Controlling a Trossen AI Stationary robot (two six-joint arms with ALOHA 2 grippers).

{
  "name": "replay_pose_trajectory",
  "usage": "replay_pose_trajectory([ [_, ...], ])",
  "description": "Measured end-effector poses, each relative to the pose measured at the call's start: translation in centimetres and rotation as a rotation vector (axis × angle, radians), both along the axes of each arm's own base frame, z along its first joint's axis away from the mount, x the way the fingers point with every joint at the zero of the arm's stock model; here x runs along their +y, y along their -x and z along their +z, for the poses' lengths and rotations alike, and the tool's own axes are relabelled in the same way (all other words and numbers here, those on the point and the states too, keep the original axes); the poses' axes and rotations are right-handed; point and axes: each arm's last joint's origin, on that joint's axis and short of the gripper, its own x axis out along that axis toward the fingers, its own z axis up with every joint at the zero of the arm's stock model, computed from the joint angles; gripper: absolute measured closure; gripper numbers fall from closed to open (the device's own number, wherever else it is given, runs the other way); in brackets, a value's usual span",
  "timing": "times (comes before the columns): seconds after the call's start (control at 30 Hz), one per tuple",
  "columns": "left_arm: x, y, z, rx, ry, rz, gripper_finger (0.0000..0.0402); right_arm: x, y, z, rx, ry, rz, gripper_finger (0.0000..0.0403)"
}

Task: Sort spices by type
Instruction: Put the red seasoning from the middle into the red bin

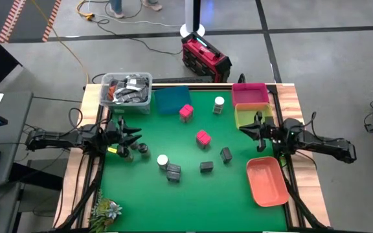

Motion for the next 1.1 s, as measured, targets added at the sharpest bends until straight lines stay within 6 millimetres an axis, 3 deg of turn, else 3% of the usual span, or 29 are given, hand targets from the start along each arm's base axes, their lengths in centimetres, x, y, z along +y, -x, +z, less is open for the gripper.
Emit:
replay_pose_trajectory([
  [0.2, 0.1, 0.1, 0.4, -0.040, 0.045, 0.034, 0.0272, 0.2, -0.2, 0.1, 0.010, -0.081, 0.037, 0.0345],
  [0.5, 0.2, 0.8, 3.2, -0.092, -0.018, 0.068, 0.0272, 0.7, -0.7, 2.8, 0.041, -0.040, 0.066, 0.0345],
  [1.1, 0.3, -0.4, 6.1, 0.046, -0.060, 0.124, 0.0272, 0.9, -5.2, 6.7, 0.274, 0.110, 0.044, 0.0344],
])
